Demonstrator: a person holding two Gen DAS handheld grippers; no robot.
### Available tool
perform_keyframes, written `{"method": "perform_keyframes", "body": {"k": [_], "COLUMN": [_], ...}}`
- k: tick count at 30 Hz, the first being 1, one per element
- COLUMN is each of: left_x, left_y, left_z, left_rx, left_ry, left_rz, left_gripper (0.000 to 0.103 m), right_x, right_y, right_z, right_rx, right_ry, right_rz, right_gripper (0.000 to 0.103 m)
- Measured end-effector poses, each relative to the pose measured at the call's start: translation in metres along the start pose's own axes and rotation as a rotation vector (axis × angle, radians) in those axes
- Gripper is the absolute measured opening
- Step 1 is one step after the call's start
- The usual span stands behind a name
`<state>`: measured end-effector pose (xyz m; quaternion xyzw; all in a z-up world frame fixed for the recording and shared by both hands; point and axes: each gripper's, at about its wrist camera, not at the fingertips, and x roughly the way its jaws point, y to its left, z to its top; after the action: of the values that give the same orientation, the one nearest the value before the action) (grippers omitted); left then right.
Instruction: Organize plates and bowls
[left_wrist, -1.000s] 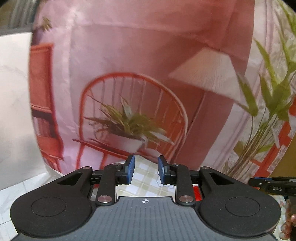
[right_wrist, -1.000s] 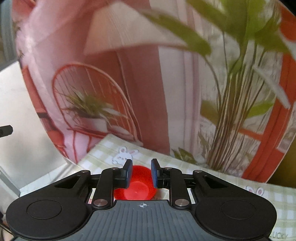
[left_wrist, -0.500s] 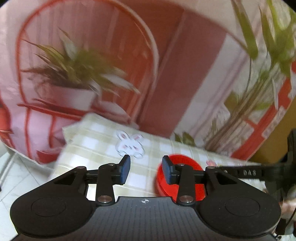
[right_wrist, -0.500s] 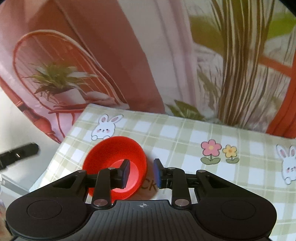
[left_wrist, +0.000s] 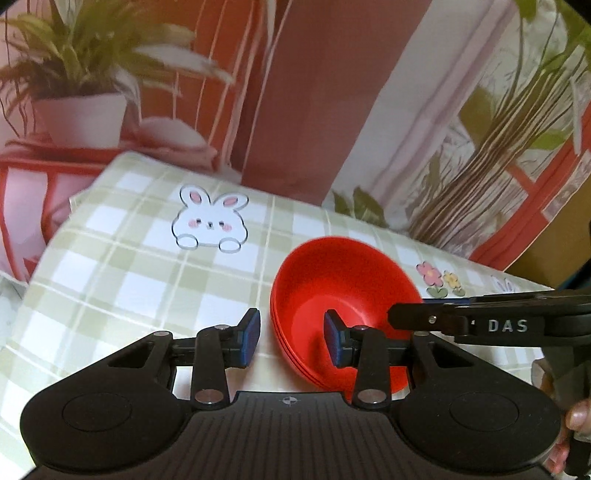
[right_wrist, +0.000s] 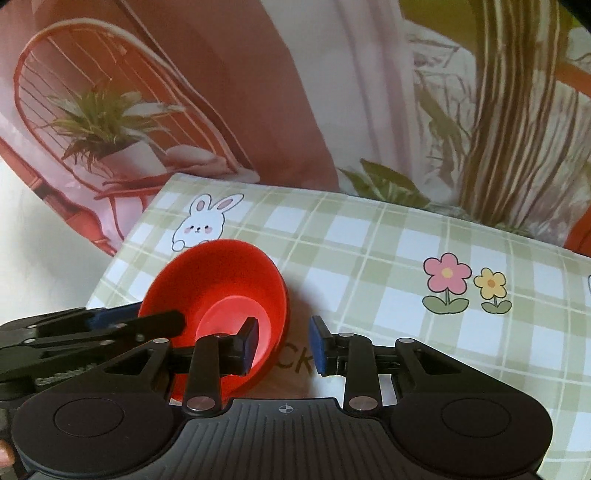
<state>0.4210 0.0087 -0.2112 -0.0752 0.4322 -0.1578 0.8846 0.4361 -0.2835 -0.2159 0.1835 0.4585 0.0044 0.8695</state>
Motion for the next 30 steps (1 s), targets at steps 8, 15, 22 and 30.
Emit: {"method": "perform_keyframes", "body": {"k": [8, 15, 22, 30], "left_x": [0.009, 0.006, -0.031, -0.088], "left_y": [0.001, -0.003, -0.015, -0.03], "left_z": [-0.008, -0.007, 0.006, 0.012], "left_rx": [-0.011, -0.031, -0.008, 0.015], "left_ry": [0.0, -0.002, -0.066, -0.135], "left_rz": [0.004, 0.027, 0.039, 0.056], "left_gripper": [0.022, 0.019, 0.019, 0.019], "right_x": [0.002, -0.002, -0.037, -0.093], "right_y": [0.002, 0.005, 0.021, 0.051], "right_z": [-0.002, -0.003, 0.006, 0.009], "right_rx": [-0.005, 0.03, 0.004, -0.039], "right_ry": [0.013, 0.004, -0.058, -0.132], "right_rz": [0.003, 0.01, 0.023, 0.036], "right_gripper": [0.023, 0.011, 0.011, 0.011]}}
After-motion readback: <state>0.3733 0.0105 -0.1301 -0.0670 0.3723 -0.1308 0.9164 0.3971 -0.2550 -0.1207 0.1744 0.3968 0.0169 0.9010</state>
